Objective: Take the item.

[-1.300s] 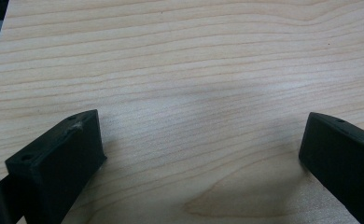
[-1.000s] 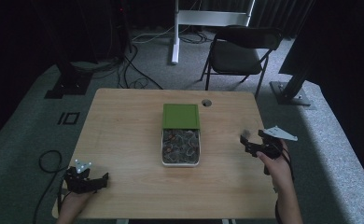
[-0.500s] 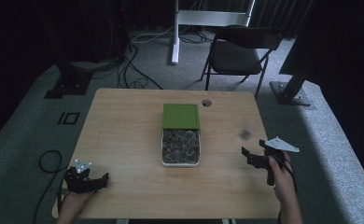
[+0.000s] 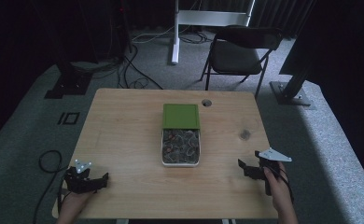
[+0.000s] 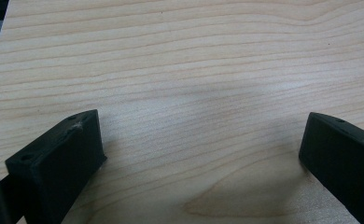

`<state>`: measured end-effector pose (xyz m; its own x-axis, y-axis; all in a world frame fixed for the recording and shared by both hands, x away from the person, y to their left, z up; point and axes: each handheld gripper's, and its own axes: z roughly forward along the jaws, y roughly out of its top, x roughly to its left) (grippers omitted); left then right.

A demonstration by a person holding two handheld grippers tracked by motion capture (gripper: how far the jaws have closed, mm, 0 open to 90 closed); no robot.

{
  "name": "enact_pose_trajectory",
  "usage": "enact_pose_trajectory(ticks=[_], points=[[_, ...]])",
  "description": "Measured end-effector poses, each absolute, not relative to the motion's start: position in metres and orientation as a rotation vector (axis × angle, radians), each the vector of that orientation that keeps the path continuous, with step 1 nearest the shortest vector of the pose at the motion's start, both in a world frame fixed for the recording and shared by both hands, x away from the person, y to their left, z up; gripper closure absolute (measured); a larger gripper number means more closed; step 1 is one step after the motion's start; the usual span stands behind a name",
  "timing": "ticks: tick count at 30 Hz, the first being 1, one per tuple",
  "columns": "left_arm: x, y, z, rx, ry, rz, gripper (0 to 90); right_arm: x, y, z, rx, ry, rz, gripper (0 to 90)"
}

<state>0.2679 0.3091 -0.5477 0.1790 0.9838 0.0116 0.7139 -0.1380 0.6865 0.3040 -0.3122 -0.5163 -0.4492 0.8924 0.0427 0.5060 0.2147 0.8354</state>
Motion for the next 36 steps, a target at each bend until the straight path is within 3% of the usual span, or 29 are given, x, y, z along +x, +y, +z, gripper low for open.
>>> enact_pose_trajectory(ticks=[15,36], points=[[0.268,0.309,-0.548,1.917,1.592,0.646,0.2,0.295,-0.309,-0.546,1.296,2.150,1.042,14.0],[0.268,0.309,-0.548,1.917,1.592,0.646,0.2,0.282,-0.303,-0.553,1.188,2.302,1.004,14.0]])
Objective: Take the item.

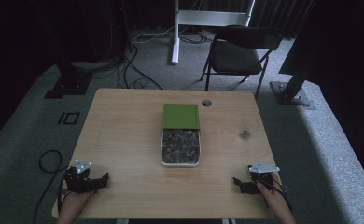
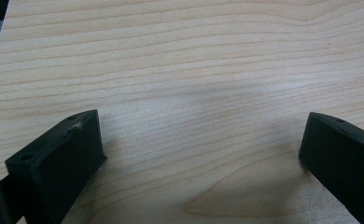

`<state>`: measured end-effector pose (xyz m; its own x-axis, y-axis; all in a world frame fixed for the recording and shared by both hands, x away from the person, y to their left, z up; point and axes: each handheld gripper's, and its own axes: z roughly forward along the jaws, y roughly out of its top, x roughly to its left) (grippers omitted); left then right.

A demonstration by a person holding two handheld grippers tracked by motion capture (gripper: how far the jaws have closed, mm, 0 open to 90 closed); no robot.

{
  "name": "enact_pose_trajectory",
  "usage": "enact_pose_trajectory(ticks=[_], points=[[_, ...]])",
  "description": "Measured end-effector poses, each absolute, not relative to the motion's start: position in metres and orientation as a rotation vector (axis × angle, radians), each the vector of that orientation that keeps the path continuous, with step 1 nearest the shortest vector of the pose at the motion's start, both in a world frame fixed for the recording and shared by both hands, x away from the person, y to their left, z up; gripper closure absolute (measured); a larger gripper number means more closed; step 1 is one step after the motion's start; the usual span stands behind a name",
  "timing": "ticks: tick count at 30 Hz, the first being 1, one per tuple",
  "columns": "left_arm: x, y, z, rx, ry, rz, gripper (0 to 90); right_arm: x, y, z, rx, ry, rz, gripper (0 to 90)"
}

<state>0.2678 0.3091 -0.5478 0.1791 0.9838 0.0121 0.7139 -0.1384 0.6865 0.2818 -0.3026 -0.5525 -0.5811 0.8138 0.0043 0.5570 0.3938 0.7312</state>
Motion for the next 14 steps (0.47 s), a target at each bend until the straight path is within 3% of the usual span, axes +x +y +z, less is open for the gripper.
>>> enact_pose_trajectory(ticks=[14], points=[[0.2678,0.3090,-0.5477,1.917,1.592,0.646,0.2,0.2784,-0.3038,-0.5527,1.178,2.312,1.009,13.8]])
